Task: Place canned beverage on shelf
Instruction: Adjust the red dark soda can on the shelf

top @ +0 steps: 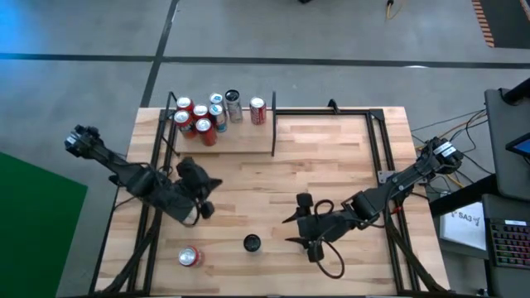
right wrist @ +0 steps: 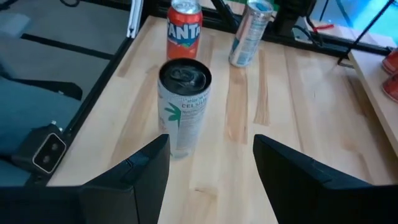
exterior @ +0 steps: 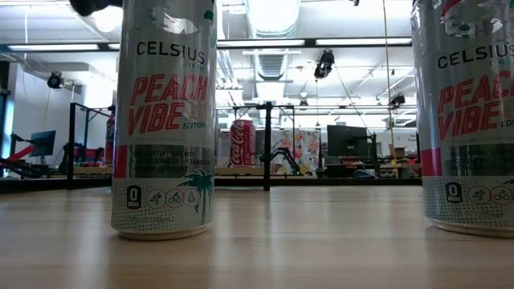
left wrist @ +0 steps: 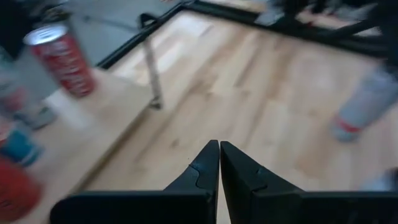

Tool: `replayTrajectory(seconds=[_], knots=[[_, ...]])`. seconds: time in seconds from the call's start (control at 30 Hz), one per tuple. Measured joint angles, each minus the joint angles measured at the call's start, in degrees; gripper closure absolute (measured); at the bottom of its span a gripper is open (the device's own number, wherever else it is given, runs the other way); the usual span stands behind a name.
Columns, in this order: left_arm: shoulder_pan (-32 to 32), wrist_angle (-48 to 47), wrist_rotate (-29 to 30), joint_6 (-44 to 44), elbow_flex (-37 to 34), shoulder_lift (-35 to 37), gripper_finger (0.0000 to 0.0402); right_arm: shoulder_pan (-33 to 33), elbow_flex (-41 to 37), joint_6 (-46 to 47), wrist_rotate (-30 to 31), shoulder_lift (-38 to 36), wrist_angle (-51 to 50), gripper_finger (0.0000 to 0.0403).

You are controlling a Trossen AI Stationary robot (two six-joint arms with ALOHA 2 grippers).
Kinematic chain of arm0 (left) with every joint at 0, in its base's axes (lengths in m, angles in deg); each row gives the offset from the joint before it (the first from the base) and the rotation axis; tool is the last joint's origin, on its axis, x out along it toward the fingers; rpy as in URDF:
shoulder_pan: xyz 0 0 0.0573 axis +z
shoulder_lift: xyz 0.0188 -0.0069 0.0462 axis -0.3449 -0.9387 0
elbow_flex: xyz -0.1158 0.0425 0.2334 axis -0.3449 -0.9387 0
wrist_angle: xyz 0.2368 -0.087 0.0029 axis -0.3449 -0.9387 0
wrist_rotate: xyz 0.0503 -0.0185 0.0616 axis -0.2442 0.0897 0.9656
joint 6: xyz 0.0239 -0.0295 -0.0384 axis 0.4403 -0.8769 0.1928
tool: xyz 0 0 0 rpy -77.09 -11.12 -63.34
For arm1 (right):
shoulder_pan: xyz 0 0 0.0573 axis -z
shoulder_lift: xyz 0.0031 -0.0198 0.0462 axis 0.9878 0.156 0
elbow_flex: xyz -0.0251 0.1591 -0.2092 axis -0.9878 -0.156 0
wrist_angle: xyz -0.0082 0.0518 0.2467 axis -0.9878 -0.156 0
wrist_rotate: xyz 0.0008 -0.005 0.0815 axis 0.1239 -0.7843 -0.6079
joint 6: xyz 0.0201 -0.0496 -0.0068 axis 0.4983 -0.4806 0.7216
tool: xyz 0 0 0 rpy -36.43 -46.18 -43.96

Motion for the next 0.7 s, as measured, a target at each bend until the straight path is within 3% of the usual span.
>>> replayTrajectory(seconds=[0.37, 0.7], knots=[[14.7, -13.2, -3.9, 0.7, 0.2, 0.0, 0.0402, 0.3, 0.7, -2.6, 0.0, -0.1, 2.3, 0.0184], [27.8, -13.3, -8.0, 9.9, 0.1, -0.3, 0.0402, 0.3, 0.8, -3.2, 0.0, -0.1, 2.7, 0.0184]])
